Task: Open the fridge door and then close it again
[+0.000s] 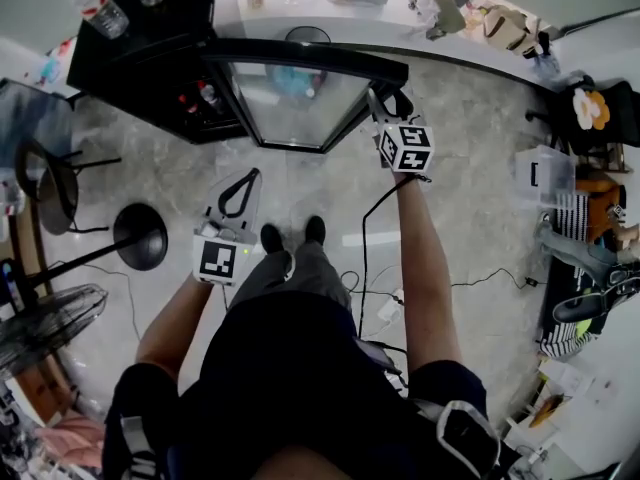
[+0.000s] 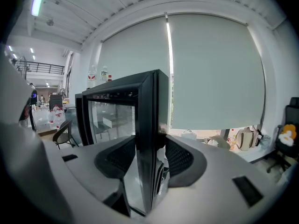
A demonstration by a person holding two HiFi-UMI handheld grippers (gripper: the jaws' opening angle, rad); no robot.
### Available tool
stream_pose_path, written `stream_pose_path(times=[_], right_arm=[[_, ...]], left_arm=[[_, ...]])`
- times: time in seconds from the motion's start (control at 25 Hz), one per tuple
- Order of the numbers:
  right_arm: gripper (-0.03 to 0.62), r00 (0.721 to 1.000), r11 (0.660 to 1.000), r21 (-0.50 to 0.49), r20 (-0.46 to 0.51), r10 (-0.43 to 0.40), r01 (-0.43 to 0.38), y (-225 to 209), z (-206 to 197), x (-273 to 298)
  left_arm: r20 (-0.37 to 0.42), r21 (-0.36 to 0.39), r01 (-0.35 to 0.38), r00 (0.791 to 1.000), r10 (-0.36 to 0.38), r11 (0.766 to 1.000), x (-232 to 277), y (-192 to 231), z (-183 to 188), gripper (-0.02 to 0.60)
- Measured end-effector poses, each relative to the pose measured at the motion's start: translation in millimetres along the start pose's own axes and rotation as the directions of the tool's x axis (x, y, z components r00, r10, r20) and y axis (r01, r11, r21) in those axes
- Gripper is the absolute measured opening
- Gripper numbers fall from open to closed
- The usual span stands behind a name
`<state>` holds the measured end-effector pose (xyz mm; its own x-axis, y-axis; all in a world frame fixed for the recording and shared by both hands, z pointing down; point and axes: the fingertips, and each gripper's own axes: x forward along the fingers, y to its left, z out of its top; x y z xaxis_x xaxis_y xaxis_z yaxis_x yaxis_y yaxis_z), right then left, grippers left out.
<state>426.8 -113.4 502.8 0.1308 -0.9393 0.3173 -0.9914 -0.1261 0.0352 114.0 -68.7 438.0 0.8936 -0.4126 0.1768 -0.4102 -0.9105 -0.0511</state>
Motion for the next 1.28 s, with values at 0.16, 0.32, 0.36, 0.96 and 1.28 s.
stream_pose_path(times=[0.16,0.32,0.36,0.96,1.28], right_arm=[[0.210,1.000,1.000,-0.001,0.010,0.015,-0.015,-15,7,22],[0.210,0.998,0.999,-0.007,0.020,0.053,-0.053,-23,13,46],[0.210,0.998,0.998,-0.010,0.021,0.060,-0.060,-24,14,52],[0.201,0.991,0.992,-0.024,0.042,0.128,-0.127,-46,34,117],[0.199,0.987,0.987,-0.038,0.037,0.156,-0.155,-47,41,140]], left_arm=[[-0.009,0.003,-0.017,1.000,0.017,1.000,17,-3,1,0.023],[-0.023,0.017,-0.029,0.999,0.029,0.999,29,-1,-1,0.023],[-0.024,0.021,-0.032,0.999,0.033,0.999,31,0,-1,0.023],[-0.048,0.025,-0.087,0.995,0.088,0.996,55,12,0,0.023],[-0.058,0.028,-0.104,0.993,0.106,0.994,60,20,-1,0.023]])
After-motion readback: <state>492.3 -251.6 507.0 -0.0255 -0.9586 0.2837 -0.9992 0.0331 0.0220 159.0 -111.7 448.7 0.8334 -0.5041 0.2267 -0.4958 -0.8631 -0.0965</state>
